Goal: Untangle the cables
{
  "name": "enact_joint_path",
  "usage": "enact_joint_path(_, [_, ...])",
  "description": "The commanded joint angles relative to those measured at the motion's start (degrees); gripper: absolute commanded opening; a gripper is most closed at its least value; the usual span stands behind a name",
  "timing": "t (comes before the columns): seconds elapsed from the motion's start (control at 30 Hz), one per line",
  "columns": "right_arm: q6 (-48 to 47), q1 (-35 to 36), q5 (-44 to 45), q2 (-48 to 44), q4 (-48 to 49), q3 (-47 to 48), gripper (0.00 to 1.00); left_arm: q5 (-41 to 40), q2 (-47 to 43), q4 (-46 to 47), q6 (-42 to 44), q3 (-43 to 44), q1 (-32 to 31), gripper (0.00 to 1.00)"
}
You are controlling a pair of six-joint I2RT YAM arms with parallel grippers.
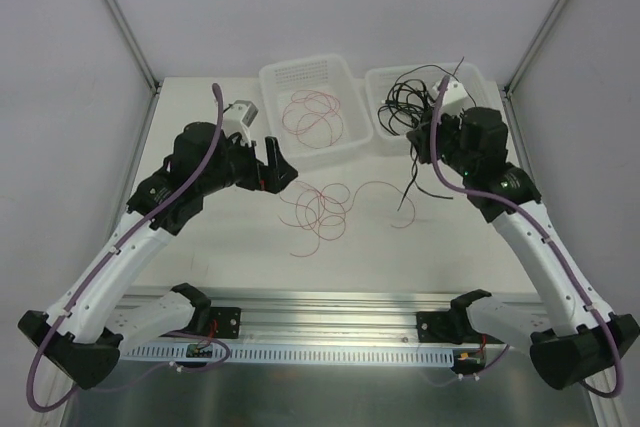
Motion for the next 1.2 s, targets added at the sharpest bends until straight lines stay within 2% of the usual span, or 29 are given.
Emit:
enact_joint_path(0.0, [-1.44,-4.57,2.28,4.34,0.49,8.90,0.01,-1.49,-1.49,1.45,7.17,-5.63,1.10,0.99])
enact_joint_path(0.17, [-1.70,-9.94,4.48,13.05,6.90,18.66,0.01,-6.67,2.19,1.80,11.58,-12.76,2.67,0.99])
enact_joint_path(0.3, [-2.23,-14.33,4.57,23.75,12.96,27.87,0.01,-9.32,6.15,2.59,15.09,-16.63,3.47,0.99])
enact_joint_path(0.47, [-1.79,-17.59,1.67,35.72,19.10,37.64,0.01,-9.41,8.44,2.85,16.51,-17.25,3.56,0.99])
enact_joint_path(0.6, [-0.40,-19.70,0.96,47.24,20.09,45.82,0.01,-11.95,8.00,2.85,17.12,-18.22,3.73,0.99])
enact_joint_path(0.7, [5.90,-22.50,0.09,56.73,19.66,51.00,0.13,-11.87,8.36,2.77,17.04,-18.83,3.73,0.99])
enact_joint_path(0.8, [11.11,-23.92,-1.23,61.32,18.95,50.32,0.31,-11.17,9.06,2.68,16.77,-18.92,3.73,0.99])
enact_joint_path(0.83, [11.74,-23.92,-0.71,61.15,19.99,48.75,0.43,-10.99,9.49,2.76,16.69,-18.75,3.73,0.99])
enact_joint_path(0.9, [12.27,-23.83,0.17,58.43,22.54,41.11,0.53,-10.99,9.94,2.77,16.60,-18.40,3.82,0.99])
enact_joint_path(0.93, [12.62,-23.92,0.70,56.94,23.86,38.39,0.62,-10.99,10.11,2.68,16.68,-18.40,3.82,0.99])
enact_joint_path(1.03, [12.36,-23.92,3.16,50.79,24.84,30.38,0.74,-11.08,10.03,2.59,16.68,-18.48,3.82,0.99])
enact_joint_path(1.17, [10.78,-23.75,2.64,42.53,21.42,24.49,0.76,-10.38,9.50,2.59,16.16,-18.40,3.82,0.99])
